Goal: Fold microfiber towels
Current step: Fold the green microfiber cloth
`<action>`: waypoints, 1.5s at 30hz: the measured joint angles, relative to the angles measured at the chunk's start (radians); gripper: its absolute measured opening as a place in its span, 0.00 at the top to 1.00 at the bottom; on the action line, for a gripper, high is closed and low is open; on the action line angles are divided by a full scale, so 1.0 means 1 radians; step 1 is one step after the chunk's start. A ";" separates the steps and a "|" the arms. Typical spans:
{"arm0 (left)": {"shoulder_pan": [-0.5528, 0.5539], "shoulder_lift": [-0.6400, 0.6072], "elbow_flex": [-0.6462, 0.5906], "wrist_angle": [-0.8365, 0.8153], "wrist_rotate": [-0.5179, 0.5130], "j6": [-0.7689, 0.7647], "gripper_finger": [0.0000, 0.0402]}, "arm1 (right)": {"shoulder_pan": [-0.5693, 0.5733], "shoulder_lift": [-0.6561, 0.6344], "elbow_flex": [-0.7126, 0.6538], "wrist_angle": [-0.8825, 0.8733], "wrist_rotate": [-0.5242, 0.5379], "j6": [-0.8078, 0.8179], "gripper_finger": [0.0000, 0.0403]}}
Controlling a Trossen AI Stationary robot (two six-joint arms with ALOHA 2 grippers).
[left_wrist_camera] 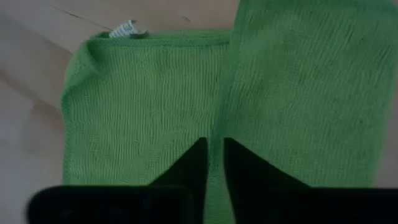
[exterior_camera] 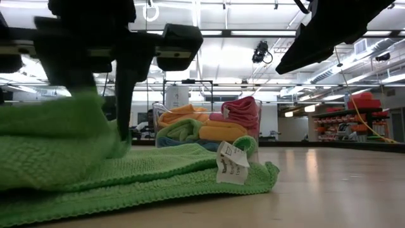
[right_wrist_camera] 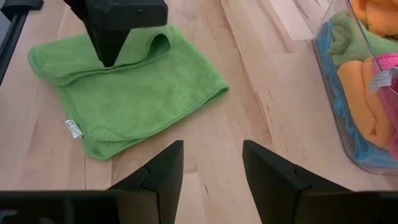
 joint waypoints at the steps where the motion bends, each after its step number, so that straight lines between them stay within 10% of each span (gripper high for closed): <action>1: -0.005 -0.002 0.001 0.001 0.000 -0.006 0.83 | 0.000 0.000 0.000 0.000 0.000 0.000 0.57; 10: -0.048 -0.018 0.055 -0.165 -0.122 -0.181 0.54 | 0.015 0.000 0.000 0.001 0.001 0.011 0.57; 17: -0.117 -0.019 0.062 -0.373 -0.129 -0.215 0.54 | 0.019 0.000 0.000 0.002 0.004 0.014 0.57; 30: -0.276 -0.019 -0.113 -0.191 -0.466 -0.154 0.50 | 0.019 0.000 0.000 0.012 0.005 0.023 0.57; 35: -0.304 -0.022 -0.150 -0.159 -0.519 -0.155 0.60 | 0.019 0.000 0.000 0.016 0.005 0.027 0.57; 40: -0.320 -0.017 -0.131 -0.168 -0.555 -0.201 0.90 | 0.019 0.000 0.000 0.017 0.005 0.031 0.57; 45: -0.281 -0.017 -0.044 -0.215 -0.343 -0.303 0.96 | 0.019 0.000 0.000 0.017 0.005 0.038 0.57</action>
